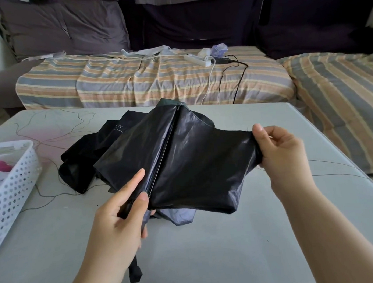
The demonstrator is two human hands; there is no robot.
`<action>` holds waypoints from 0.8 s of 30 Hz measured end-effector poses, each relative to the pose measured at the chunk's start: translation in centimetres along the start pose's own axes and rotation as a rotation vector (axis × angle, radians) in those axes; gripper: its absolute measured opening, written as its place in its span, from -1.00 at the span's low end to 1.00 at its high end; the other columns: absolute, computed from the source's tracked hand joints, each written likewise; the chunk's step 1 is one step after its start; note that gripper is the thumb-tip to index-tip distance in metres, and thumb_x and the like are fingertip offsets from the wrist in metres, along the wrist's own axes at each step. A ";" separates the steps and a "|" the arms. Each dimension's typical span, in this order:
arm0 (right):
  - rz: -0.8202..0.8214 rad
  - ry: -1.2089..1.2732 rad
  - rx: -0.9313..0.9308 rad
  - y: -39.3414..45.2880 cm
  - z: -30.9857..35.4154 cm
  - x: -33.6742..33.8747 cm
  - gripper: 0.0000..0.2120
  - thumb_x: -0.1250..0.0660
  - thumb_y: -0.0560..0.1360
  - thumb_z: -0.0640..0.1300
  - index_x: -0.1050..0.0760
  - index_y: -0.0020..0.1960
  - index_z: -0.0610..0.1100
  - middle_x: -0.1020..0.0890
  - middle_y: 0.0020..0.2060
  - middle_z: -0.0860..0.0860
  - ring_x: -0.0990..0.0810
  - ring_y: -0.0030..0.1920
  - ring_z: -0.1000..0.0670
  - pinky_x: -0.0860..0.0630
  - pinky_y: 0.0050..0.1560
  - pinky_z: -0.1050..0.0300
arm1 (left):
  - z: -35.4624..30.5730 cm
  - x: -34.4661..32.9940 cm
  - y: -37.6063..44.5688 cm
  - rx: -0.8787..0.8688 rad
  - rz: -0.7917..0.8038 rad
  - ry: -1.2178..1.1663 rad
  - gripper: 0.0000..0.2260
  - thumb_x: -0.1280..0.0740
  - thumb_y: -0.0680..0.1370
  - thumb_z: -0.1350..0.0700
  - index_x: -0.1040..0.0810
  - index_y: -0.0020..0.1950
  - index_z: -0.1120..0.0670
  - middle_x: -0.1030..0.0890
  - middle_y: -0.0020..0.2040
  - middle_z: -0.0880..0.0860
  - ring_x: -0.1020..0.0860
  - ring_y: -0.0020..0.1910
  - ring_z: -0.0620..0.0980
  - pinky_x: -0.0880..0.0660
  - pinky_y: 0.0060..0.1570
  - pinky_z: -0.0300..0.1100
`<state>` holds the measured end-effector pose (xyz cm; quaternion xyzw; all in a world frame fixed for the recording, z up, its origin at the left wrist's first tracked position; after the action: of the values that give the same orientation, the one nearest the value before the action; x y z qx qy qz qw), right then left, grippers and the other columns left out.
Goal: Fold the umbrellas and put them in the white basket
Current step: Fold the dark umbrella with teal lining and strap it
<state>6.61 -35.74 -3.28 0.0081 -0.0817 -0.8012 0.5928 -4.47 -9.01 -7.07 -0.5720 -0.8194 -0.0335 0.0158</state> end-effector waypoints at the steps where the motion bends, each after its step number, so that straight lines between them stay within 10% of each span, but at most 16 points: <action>1: 0.014 0.015 0.028 0.2 0.2 0.1 -0.75 -0.33 0.54 -0.01 -0.53 -0.30 -0.05 -0.52 -0.54 0.08 -0.41 -0.44 0.03 -0.40 -0.33 0.10 | 0.0 0.0 0.0 0.002 0.004 -0.003 -0.55 -0.27 0.57 0.17 -0.54 0.01 -0.47 -0.47 -0.35 0.30 -0.37 -0.50 0.04 -0.29 -0.52 -0.20; 8: 0.633 0.191 -0.106 -0.4 -0.4 -0.8 -0.61 -0.51 0.17 0.31 -0.60 -0.29 -0.01 -0.64 -0.20 0.03 -0.59 -0.13 0.07 -0.56 -0.08 0.22 | 0.2 0.2 0.2 0.013 0.015 0.035 -0.58 -0.28 0.57 0.16 -0.54 0.03 -0.45 -0.37 -0.51 -0.01 -0.38 -0.53 0.01 -0.31 -0.55 -0.20; 12: 0.496 0.545 -0.334 -0.8 -0.3 -1.4 -0.42 -0.35 0.34 0.22 -0.55 0.18 -0.17 -0.62 0.18 -0.09 -0.56 0.24 -0.12 -0.54 0.20 -0.05 | 0.2 -0.1 0.2 0.024 0.022 0.023 -0.58 -0.28 0.57 0.15 -0.54 0.03 -0.46 -0.48 -0.47 0.04 -0.39 -0.51 0.02 -0.32 -0.53 -0.17; 15: 0.306 0.788 -0.548 -2.3 -0.5 -3.2 -0.53 -0.23 0.45 0.19 -0.49 0.14 -0.15 -0.60 0.16 -0.10 -0.55 0.26 -0.17 -0.52 0.20 -0.16 | 0.3 -0.5 0.1 0.027 0.012 0.006 -0.58 -0.28 0.57 0.15 -0.54 0.03 -0.46 -0.47 -0.45 0.07 -0.40 -0.51 0.03 -0.34 -0.54 -0.18; 24: 0.350 0.420 -0.654 -7.7 -1.7 -6.3 -0.73 -0.25 0.60 -0.05 -0.50 0.23 -0.15 -0.66 0.09 -0.07 -0.67 0.02 -0.10 -0.65 -0.08 -0.02 | -0.1 0.1 0.5 0.043 -0.139 -0.027 -0.59 -0.28 0.56 0.09 -0.50 -0.02 -0.53 -0.48 -0.25 0.41 -0.40 -0.51 0.01 -0.37 -0.46 -0.13</action>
<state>1.34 -27.76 -6.56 -0.0315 0.2991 -0.6531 0.6950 -4.07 -8.72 -6.91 -0.5138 -0.8577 -0.0092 0.0149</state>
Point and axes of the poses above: each hand's wrist, its own y-axis towards the middle knuckle, its own x-axis out of the back of the hand, z = x × y, the point moved 6 cm from there along y, towards the middle knuckle
